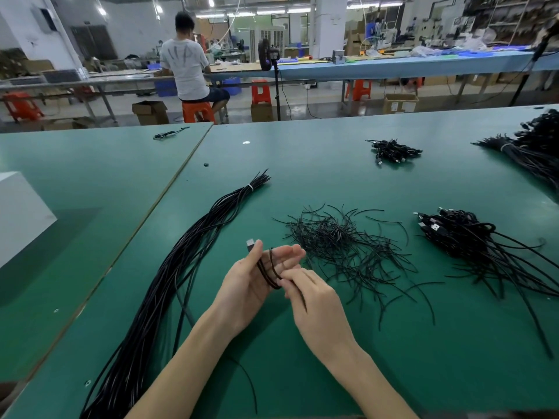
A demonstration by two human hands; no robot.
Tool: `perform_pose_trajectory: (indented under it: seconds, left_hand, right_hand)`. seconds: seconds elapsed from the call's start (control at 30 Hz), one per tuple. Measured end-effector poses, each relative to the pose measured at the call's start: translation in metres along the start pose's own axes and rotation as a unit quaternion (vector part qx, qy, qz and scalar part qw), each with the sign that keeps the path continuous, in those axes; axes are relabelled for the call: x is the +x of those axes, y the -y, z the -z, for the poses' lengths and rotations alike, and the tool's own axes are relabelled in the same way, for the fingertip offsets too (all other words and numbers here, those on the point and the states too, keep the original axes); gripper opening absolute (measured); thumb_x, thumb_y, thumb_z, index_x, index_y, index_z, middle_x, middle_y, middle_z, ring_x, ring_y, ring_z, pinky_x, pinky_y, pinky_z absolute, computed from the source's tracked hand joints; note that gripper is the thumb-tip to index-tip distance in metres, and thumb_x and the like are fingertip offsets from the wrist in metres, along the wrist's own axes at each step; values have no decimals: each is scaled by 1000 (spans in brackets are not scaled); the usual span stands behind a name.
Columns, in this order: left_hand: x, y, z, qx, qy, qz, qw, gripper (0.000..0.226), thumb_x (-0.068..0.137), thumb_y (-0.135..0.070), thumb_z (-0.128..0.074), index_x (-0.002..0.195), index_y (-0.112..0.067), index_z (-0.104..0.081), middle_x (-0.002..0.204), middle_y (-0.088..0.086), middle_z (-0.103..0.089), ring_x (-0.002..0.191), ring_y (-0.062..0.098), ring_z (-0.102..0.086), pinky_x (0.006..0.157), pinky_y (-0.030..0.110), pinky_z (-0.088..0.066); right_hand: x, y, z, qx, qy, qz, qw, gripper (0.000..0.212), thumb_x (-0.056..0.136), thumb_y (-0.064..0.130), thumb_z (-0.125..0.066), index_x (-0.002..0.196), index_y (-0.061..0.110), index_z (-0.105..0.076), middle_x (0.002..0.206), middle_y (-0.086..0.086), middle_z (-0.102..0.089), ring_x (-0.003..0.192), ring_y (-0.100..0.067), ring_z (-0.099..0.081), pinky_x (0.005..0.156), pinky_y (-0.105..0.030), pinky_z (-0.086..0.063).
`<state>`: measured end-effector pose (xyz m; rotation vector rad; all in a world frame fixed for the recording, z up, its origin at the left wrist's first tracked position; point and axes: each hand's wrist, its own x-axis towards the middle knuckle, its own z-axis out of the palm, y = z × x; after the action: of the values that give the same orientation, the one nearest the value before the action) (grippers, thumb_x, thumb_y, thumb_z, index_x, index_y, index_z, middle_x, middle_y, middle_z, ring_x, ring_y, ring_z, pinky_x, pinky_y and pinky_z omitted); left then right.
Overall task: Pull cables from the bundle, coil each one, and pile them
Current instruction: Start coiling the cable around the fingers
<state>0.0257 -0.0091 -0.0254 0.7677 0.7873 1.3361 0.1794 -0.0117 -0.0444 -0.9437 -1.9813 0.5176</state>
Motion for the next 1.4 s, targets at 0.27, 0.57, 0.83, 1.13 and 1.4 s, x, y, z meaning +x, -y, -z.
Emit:
perform_pose_trajectory:
  seconds: [0.27, 0.57, 0.83, 1.13, 1.4]
  left_hand:
    - [-7, 0, -5, 33, 45, 33, 998, 63, 109, -52, -32, 130, -4, -69, 143, 15, -61, 136, 26, -56, 102, 29, -51]
    - [-2, -4, 0, -108, -76, -14, 991, 40, 99, -45, -54, 74, -17, -65, 73, 1, -59, 77, 22, -67, 72, 30, -59]
    - [-4, -20, 25, -227, 14, -40, 973, 46, 109, -43, -43, 68, -24, -53, 49, -9, -36, 35, 8, -22, 41, 24, -25]
    - [-9, 6, 10, 430, 6, -118, 895, 64, 96, -57, -52, 53, -9, -55, 48, -1, -51, 44, 14, -42, 49, 22, -33]
    - [-7, 16, 16, 712, 20, -260, 651, 41, 104, -40, -45, 80, -13, -65, 85, -7, -63, 81, 10, -58, 76, 25, -52]
  right_hand:
    - [-2, 2, -3, -58, 16, 64, 996, 19, 102, 15, -53, 109, 11, -71, 106, 2, -73, 106, -14, -64, 92, -35, -52]
    - [-2, -2, -1, 45, 90, -40, 994, 16, 107, 31, -52, 103, 20, -62, 79, 18, -56, 75, -7, -56, 72, -27, -48]
    - [1, -1, -4, -100, 56, -13, 993, 13, 105, 32, -55, 102, 23, -64, 97, 14, -59, 92, -5, -50, 90, -24, -38]
    - [4, -6, -4, -200, 49, -78, 976, 11, 106, 21, -51, 107, 22, -62, 103, 9, -57, 100, -13, -50, 89, -29, -30]
    - [6, -3, 3, -60, 7, -163, 985, 7, 106, 24, -52, 107, 21, -59, 107, 9, -61, 90, -14, -54, 85, -34, -48]
